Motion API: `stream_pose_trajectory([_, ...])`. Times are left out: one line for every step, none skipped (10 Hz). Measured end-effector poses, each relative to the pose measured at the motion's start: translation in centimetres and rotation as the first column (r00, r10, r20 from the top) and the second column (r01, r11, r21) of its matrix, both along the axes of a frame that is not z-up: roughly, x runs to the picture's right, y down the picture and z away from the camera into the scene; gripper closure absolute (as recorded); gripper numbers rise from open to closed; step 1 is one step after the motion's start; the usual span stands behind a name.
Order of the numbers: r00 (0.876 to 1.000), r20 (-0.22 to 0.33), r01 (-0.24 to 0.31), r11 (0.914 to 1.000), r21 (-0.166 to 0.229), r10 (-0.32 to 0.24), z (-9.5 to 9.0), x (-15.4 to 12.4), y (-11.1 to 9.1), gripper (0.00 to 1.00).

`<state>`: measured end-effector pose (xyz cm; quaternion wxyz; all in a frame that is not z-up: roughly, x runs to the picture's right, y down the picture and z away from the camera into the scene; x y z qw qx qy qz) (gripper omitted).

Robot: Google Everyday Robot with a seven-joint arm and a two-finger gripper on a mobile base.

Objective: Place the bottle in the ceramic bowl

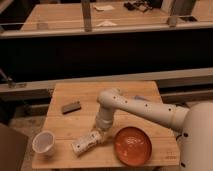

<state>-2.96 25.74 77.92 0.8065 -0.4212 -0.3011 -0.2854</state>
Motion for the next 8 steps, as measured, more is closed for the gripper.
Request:
stream_pose_trajectory([1.000,-0.001,-0.005,1.0000,0.000,0.005,-0.2,0.2,-0.1,1.00])
stream_pose_trajectory([1.000,-0.002,-0.017,0.9999,0.003,0.017,-1.0,0.8,-0.7,1.00])
stream_pose_trajectory([1.000,-0.003,-0.025,0.9997,0.005,0.025,-1.7,1.8,-1.3,1.00])
stream_pose_trajectory([0.999,-0.005,-0.032,0.9995,0.006,0.032,-2.1,2.7,-1.7,1.00])
stream_pose_trajectory([0.999,-0.006,-0.033,0.9994,0.003,0.033,-2.4,3.1,-1.8,1.00])
stream_pose_trajectory([0.999,-0.002,-0.042,0.9991,0.005,0.042,-2.7,3.0,-2.1,1.00])
stream_pose_trajectory([0.999,-0.005,-0.047,0.9989,0.004,0.047,-2.9,3.5,-2.2,1.00])
stream_pose_trajectory([0.998,-0.010,-0.056,0.9984,0.006,0.056,-3.3,4.2,-2.4,1.00])
